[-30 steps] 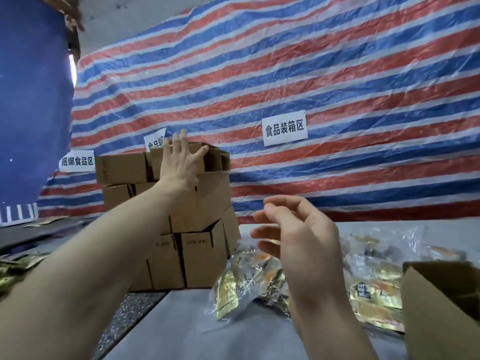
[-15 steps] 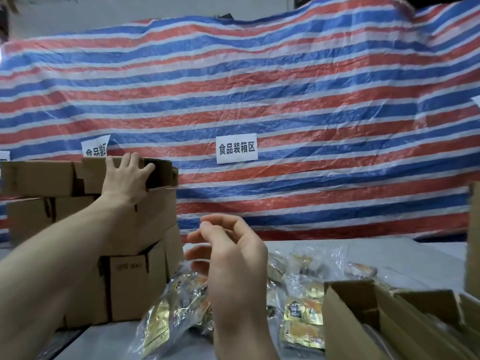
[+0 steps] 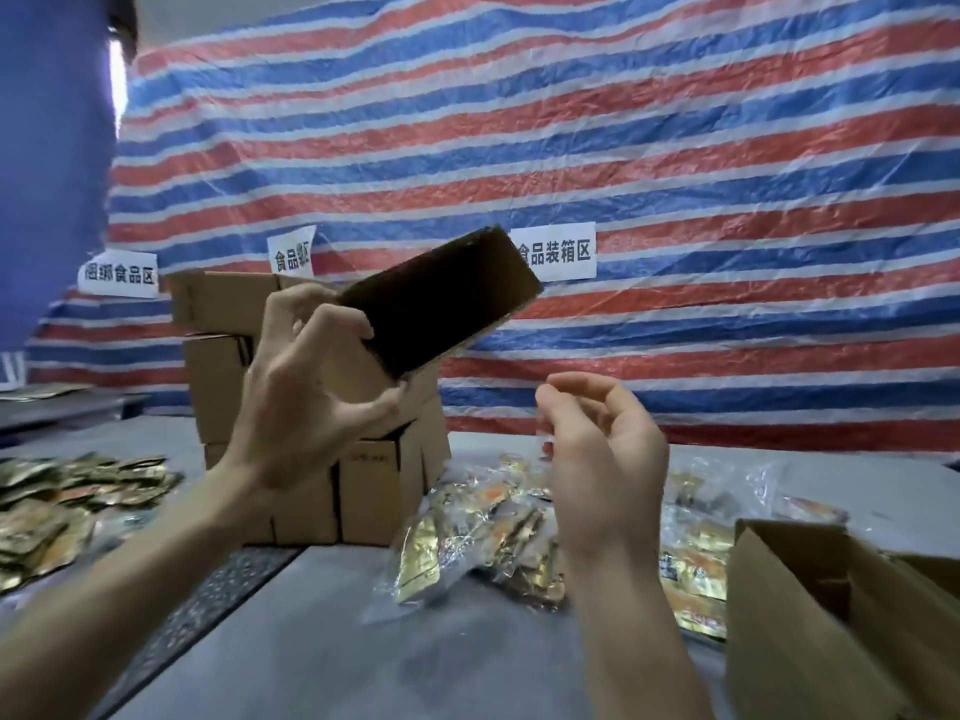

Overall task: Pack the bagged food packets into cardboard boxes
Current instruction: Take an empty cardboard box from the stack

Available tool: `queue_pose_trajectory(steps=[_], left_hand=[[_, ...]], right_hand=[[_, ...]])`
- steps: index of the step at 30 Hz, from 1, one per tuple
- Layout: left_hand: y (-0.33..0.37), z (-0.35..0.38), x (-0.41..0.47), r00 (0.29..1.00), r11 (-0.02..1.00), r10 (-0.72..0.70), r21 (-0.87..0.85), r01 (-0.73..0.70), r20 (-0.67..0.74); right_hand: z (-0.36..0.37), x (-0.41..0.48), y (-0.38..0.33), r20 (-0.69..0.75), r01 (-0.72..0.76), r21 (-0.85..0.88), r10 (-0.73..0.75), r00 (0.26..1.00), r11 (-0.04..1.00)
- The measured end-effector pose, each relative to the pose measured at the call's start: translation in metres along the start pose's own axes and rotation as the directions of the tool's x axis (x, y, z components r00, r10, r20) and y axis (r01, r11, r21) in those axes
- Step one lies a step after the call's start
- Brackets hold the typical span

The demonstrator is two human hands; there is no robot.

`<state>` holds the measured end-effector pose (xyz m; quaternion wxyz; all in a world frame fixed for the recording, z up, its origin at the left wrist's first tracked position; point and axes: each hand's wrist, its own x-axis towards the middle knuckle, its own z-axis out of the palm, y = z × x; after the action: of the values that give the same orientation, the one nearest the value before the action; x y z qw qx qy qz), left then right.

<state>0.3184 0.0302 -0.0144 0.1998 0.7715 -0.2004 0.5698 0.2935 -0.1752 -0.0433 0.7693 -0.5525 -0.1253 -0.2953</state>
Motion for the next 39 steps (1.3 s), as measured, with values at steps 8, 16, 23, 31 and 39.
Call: queue_pose_trajectory(steps=[8, 16, 23, 31, 39], left_hand=[[0.005, -0.025, -0.115, 0.856, 0.543, -0.429, -0.674, 0.501, 0.290], [-0.014, 0.000, -0.195, 0.692, 0.461, -0.413, -0.520, 0.719, 0.591], [-0.025, 0.021, -0.232, 0.486, 0.278, -0.324, -0.409, 0.869, 0.812], [-0.029, 0.026, -0.234, 0.505, 0.313, -0.406, -0.403, 0.860, 0.761], [-0.035, 0.029, -0.234, 0.510, 0.248, -0.404, -0.446, 0.860, 0.760]], right_hand=[[-0.026, 0.000, -0.004, 0.257, -0.124, -0.686, 0.399, 0.880, 0.716], [-0.014, -0.011, 0.008, 0.425, 0.096, -0.854, 0.580, 0.695, 0.511], [-0.023, 0.001, 0.015, 0.384, 0.087, -0.676, 0.249, 0.889, 0.732], [-0.083, 0.025, 0.114, -0.244, -0.331, -0.624, 0.226, 0.943, 0.708], [-0.106, -0.007, 0.167, -0.128, -0.322, -0.884, 0.486, 0.864, 0.340]])
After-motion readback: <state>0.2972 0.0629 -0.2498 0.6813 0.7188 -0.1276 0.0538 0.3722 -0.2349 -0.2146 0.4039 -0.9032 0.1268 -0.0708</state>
